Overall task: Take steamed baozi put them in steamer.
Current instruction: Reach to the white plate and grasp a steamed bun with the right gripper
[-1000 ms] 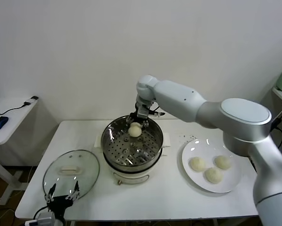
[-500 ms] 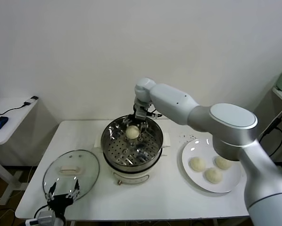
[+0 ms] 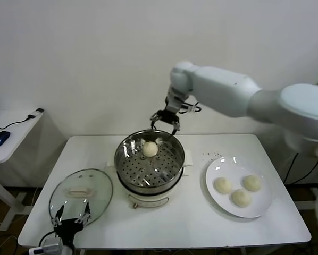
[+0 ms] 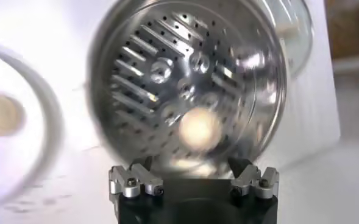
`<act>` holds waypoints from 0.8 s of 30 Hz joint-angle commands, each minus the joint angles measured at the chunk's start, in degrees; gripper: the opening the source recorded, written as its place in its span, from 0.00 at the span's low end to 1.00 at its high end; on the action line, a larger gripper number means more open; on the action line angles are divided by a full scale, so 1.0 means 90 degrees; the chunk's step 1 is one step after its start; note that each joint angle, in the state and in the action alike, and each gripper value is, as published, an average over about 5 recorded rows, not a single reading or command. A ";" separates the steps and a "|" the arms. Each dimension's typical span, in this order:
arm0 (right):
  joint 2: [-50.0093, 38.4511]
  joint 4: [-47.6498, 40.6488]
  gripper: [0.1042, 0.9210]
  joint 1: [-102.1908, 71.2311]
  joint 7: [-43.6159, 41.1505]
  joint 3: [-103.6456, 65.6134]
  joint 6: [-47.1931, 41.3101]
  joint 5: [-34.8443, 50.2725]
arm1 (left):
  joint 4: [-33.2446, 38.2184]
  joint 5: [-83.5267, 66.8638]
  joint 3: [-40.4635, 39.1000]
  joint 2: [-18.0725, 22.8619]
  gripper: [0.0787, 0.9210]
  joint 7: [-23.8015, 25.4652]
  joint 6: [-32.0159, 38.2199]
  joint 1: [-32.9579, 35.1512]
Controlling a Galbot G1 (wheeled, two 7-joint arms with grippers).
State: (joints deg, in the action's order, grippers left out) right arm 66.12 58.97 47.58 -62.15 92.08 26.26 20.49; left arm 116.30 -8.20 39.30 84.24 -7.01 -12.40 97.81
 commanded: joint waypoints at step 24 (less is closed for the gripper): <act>-0.2906 0.2035 0.88 -0.2774 0.1992 -0.0192 -0.5180 0.0707 | -0.0099 -0.0023 -0.0005 0.0036 0.88 -0.0033 0.0006 -0.0046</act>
State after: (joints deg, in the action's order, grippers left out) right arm 41.31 78.73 32.97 -47.01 96.33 -14.03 28.97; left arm 115.33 -8.44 39.31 84.58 -7.33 -12.28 97.50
